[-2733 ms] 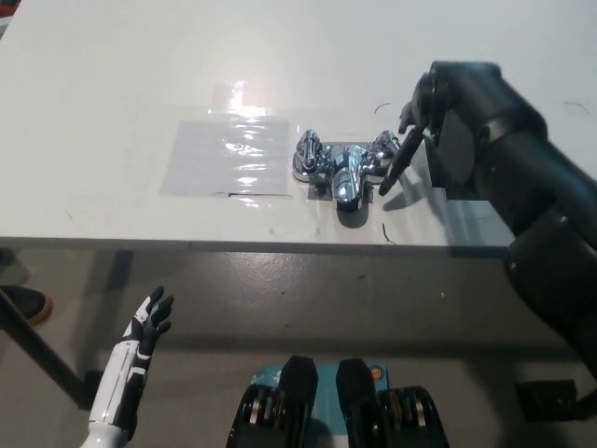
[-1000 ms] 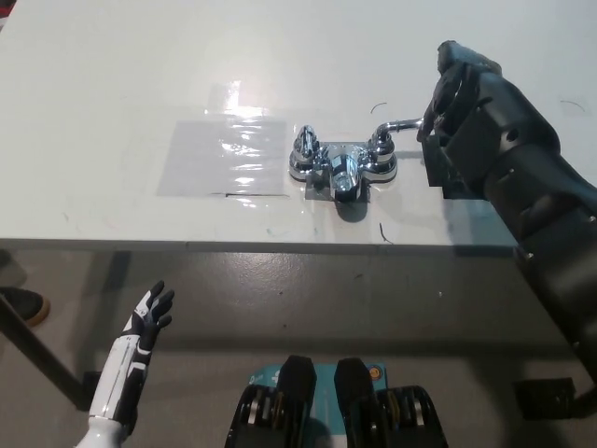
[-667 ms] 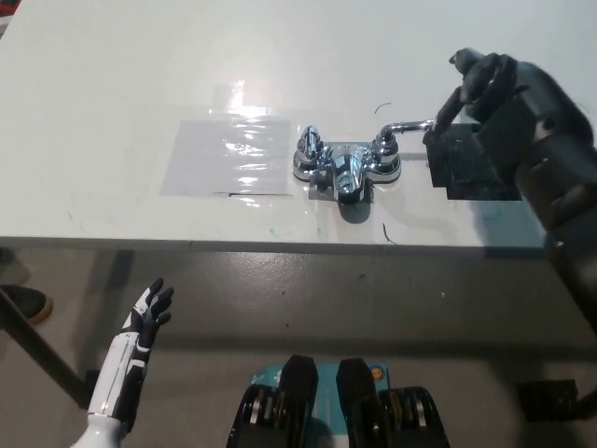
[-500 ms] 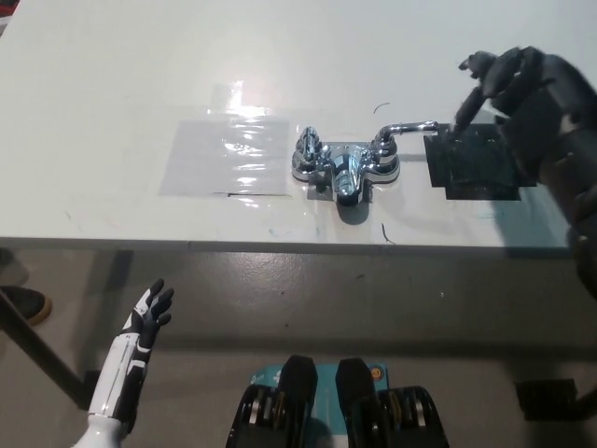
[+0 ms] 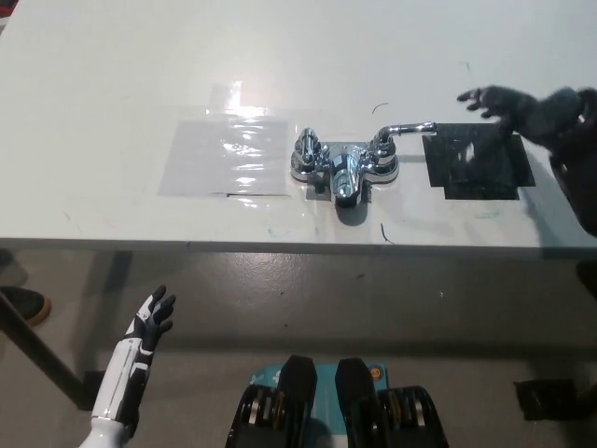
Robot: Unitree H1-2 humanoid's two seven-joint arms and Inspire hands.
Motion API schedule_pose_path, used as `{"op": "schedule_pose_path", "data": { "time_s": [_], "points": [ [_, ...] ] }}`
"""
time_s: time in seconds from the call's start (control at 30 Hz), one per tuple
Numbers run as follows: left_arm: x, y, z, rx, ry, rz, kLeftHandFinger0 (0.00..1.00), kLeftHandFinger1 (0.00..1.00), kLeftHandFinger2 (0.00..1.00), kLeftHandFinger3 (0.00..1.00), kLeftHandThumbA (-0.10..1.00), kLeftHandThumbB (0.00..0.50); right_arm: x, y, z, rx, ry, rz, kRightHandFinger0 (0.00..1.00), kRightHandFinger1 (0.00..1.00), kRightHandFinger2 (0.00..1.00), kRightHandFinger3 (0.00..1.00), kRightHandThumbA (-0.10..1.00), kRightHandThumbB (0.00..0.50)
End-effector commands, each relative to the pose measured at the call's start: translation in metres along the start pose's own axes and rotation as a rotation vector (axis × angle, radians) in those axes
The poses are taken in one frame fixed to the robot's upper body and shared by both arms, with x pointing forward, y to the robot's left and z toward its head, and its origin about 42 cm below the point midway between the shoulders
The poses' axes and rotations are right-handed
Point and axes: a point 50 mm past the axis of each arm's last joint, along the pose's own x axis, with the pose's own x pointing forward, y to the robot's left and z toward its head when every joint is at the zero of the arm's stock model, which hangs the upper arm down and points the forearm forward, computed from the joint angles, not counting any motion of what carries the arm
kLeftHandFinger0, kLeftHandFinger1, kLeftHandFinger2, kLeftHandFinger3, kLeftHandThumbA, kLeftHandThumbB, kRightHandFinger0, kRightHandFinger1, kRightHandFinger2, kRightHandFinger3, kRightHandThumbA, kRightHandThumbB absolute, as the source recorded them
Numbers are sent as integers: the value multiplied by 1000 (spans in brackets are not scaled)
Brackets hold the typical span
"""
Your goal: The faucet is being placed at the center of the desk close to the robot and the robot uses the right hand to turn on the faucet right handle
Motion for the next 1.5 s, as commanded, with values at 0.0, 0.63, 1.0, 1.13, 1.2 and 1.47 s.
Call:
{"op": "schedule_pose_path", "data": {
  "time_s": [0.0, 0.63, 1.0, 1.13, 1.2, 1.47],
  "points": [
    [18, 11, 19, 40, -92, 2, 1000, 1000, 1000, 1000, 1000, 500, -320, -92, 88, -222, -1032, -7, 1000, 1000, 1000, 1000, 1000, 437],
    [85, 16, 48, 35, -193, 20, 1000, 1000, 1000, 1000, 1000, 482, -457, -73, 47, -109, -1476, -499, 1000, 1000, 1000, 1000, 1000, 464],
    [115, 16, 68, 47, -249, 18, 1000, 1000, 1000, 1000, 1000, 474, -455, -48, 23, 13, -1618, -599, 1000, 1000, 1000, 1000, 1000, 422],
    [117, 17, 71, 37, -254, 17, 1000, 1000, 1000, 1000, 1000, 446, -446, -26, 14, 103, -1661, -531, 1000, 1000, 1000, 1000, 1000, 420],
    [119, 17, 74, 35, -263, 16, 1000, 1000, 1000, 1000, 1000, 434, -440, -18, 11, 128, -1669, -501, 1000, 1000, 1000, 1000, 1000, 406],
    [110, 17, 79, 45, -280, 12, 1000, 1000, 1000, 1000, 1000, 369, -377, 53, -20, 424, -1471, -317, 1000, 1000, 1000, 1000, 1000, 307]
  ]
}}
